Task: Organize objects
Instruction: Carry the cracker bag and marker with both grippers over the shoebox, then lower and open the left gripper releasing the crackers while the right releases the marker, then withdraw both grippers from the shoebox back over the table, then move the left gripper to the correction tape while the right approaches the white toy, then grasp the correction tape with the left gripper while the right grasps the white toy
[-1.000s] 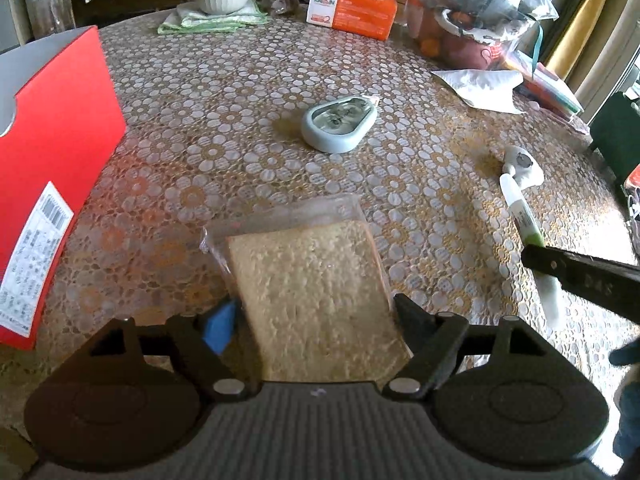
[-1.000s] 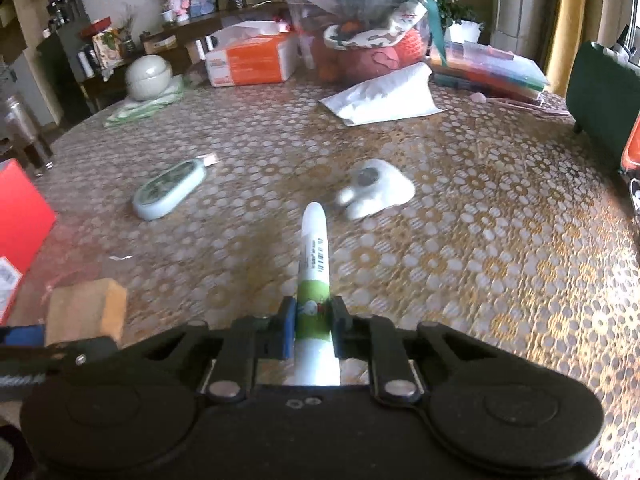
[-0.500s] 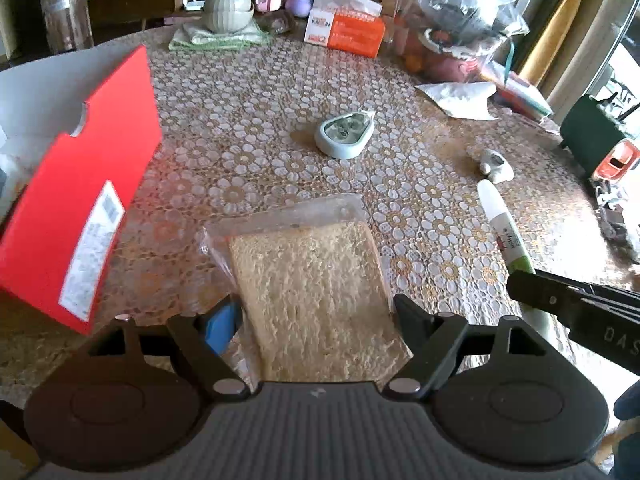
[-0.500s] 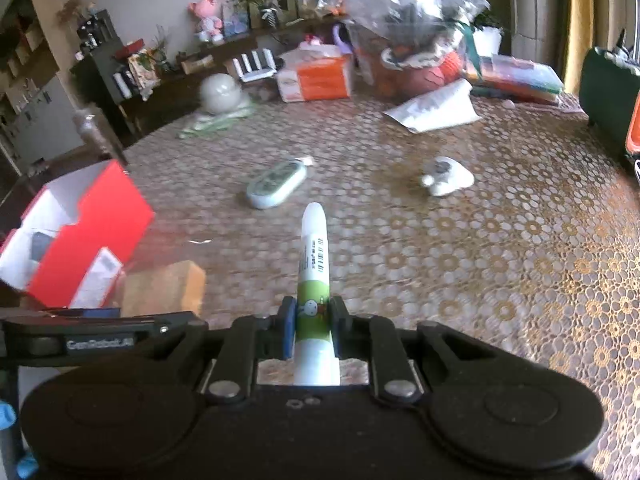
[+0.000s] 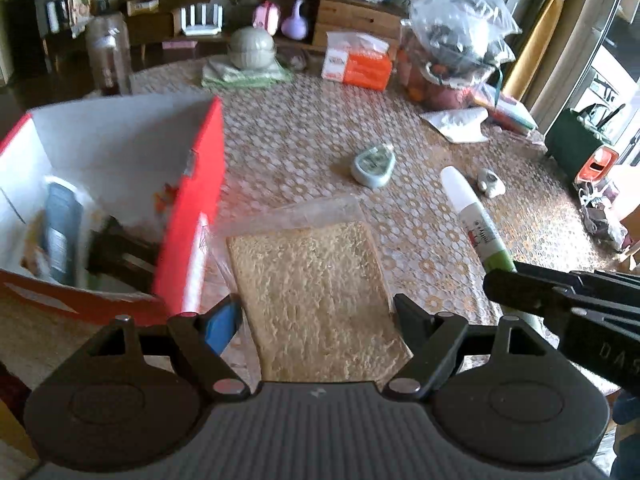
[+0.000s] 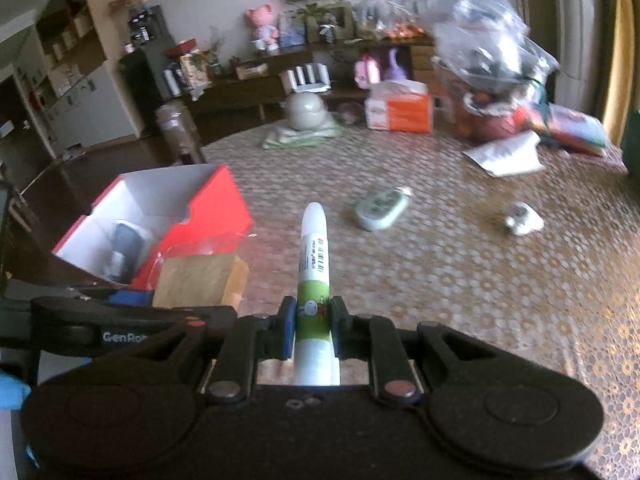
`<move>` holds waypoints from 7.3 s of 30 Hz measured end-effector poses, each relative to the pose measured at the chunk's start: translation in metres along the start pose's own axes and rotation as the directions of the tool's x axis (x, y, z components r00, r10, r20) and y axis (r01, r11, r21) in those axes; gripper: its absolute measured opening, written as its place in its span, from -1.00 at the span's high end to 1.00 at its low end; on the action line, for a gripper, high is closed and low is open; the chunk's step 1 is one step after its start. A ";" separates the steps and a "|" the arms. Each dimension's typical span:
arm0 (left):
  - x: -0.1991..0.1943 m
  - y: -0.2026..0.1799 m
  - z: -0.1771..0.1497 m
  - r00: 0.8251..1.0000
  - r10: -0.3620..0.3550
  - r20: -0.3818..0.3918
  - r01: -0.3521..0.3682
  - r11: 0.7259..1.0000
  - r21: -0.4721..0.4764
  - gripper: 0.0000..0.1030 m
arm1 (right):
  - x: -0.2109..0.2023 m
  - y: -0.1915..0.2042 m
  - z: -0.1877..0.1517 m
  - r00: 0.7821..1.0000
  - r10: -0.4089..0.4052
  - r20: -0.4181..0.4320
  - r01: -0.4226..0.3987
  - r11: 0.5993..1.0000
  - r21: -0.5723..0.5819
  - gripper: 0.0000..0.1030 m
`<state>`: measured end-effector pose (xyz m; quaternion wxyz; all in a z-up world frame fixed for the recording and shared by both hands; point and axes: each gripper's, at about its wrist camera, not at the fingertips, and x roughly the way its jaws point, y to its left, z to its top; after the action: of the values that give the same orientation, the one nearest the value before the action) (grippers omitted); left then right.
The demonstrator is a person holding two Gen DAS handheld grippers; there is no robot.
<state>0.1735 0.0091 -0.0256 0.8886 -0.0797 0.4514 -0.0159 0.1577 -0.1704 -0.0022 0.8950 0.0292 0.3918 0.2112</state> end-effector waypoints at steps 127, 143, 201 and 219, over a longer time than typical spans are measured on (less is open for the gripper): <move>-0.057 0.063 0.020 0.976 0.136 0.172 -0.156 0.982 0.109 -0.97 | 0.011 0.043 0.016 0.995 0.104 -0.002 -0.102 0.970 -0.223 -0.90; 0.018 -0.044 0.037 0.994 0.008 0.108 -0.032 0.974 0.223 -0.99 | -0.005 -0.113 0.008 0.992 -0.127 0.000 0.126 0.985 -0.118 -0.90; 0.231 -0.103 0.118 0.999 0.039 -0.026 -0.024 0.905 0.424 0.01 | 0.153 -0.248 0.064 0.959 -0.255 -0.121 0.248 0.966 -0.066 0.27; 0.176 -0.099 0.084 1.000 -0.005 -0.025 0.013 0.943 0.333 0.01 | 0.094 -0.209 0.031 0.977 -0.184 -0.104 0.189 0.981 0.043 0.62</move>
<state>0.3497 -0.0957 -0.1024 0.8839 0.0699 0.4521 -0.0970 0.3105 -0.3196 -0.0912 0.8892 0.0056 0.4423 0.1171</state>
